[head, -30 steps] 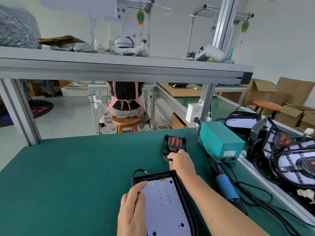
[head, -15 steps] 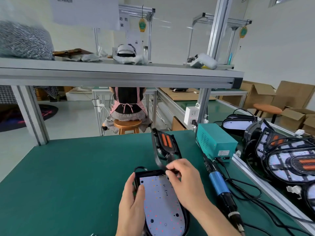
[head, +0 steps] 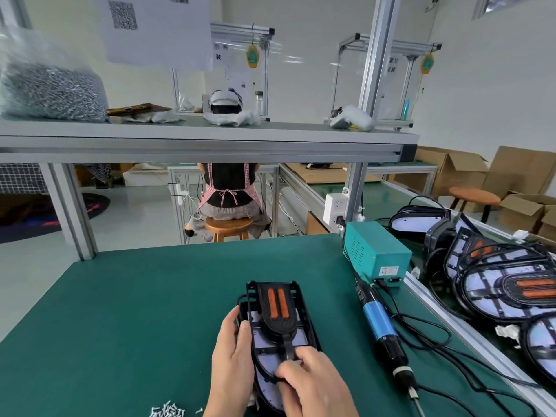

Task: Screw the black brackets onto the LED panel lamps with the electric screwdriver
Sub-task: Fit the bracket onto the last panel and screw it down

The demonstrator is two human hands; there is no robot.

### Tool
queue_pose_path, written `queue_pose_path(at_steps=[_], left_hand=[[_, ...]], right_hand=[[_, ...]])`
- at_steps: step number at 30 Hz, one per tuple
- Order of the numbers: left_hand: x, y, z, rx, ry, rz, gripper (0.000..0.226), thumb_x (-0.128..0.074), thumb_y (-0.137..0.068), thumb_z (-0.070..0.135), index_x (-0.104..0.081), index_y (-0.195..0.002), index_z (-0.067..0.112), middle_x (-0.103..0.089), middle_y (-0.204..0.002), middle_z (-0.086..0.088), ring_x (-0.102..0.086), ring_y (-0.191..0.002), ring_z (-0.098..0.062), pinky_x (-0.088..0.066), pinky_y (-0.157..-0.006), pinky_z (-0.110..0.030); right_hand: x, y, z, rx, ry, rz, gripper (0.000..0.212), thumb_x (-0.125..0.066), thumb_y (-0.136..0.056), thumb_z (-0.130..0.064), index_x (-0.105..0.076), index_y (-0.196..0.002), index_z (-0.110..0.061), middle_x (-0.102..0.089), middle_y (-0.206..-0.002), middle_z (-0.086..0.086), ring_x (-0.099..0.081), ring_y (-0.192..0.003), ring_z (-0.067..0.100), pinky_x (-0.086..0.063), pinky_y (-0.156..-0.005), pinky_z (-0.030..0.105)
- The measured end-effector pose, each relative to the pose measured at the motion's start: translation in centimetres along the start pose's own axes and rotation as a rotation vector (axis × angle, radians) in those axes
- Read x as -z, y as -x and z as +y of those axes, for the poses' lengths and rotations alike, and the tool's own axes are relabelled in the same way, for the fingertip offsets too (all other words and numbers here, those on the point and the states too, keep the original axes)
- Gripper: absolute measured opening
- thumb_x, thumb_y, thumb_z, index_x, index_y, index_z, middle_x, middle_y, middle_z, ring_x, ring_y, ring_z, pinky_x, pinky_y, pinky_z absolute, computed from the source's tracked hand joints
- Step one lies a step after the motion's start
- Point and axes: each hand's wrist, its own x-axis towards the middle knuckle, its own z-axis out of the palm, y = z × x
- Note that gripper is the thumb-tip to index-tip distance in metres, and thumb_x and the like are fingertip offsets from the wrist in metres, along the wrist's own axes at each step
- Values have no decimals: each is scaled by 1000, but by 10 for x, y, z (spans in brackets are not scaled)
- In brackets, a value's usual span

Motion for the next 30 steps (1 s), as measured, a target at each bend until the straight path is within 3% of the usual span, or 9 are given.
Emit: queue_pose_path(at_steps=[4, 8, 12, 17, 20, 22, 25, 27, 30], left_hand=[[-1, 0, 0, 16, 0, 17, 30, -47, -104, 24, -57, -133, 25, -66, -121, 5, -61, -114, -14, -46, -98, -34], [-1, 1, 1, 21, -1, 27, 28, -47, -104, 25, -59, -129, 28, -67, -119, 8, -62, -112, -11, -47, -101, -38], [-1, 1, -1, 25, -23, 37, 27, -53, -101, 28, -59, -128, 30, -68, -111, 4, -64, -103, -11, -48, -91, -35], [1, 2, -2, 28, -101, -12, 46, -71, -91, 22, -55, -133, 31, -65, -119, -2, -62, -115, -24, -47, -103, -45], [2, 1, -2, 28, -102, -20, 47, -70, -89, 14, -56, -128, 34, -67, -110, 1, -68, -98, -16, -52, -82, -30], [2, 0, -4, 20, -99, -32, 47, -69, -89, 13, -56, -128, 34, -67, -108, 2, -67, -95, -12, -48, -73, -23], [2, -1, -6, 6, -87, -53, 46, -68, -90, 13, -54, -129, 34, -65, -112, 0, -66, -102, -17, -48, -74, -25], [2, -2, -7, -3, -78, -52, 45, -67, -91, 10, -56, -129, 31, -66, -112, 0, -66, -102, -18, -48, -76, -27], [3, -2, -8, -15, -64, -39, 45, -67, -90, 5, -57, -127, 28, -67, -110, 1, -68, -98, -15, -49, -80, -30]], right_hand=[[0, 2, 4, 32, 13, -9, 29, -87, -43, -27, -68, -65, -32, -57, -68, -7, -54, -52, 12, -39, -43, 16], [2, 6, 5, 37, 27, 13, 7, -66, -61, -43, -67, -58, -37, -46, -59, -9, -46, -46, 6, -24, -47, 13], [-3, 12, 12, 77, 99, 47, 24, -52, -72, -44, -67, -55, -37, -43, -55, -9, -42, -41, 7, -31, -42, 16], [15, 6, 9, 45, 152, -102, 20, -54, -72, -50, -72, -79, -47, -52, -59, -12, -53, -52, 2, -28, -48, 16], [30, -5, 11, -51, 82, -61, 32, -50, -81, -50, -73, -103, -44, -66, -74, -18, -64, -69, 8, -44, -59, 22], [34, -14, 13, -145, -68, 53, 32, -56, -87, -46, -71, -115, -39, -68, -101, -21, -63, -94, 9, -54, -78, 32], [26, -32, 25, -389, -334, -157, 48, -50, -101, -46, -42, -148, -44, -37, -152, -18, -26, -143, 3, -25, -120, 30], [13, -47, 31, -488, -486, -244, 56, -51, -101, -46, -32, -153, -48, -20, -165, -12, -11, -153, 6, -15, -123, 30], [-4, -57, 34, -550, -644, -299, 52, -52, -100, -42, -38, -150, -50, -15, -168, -10, -13, -154, 6, -16, -119, 26]])
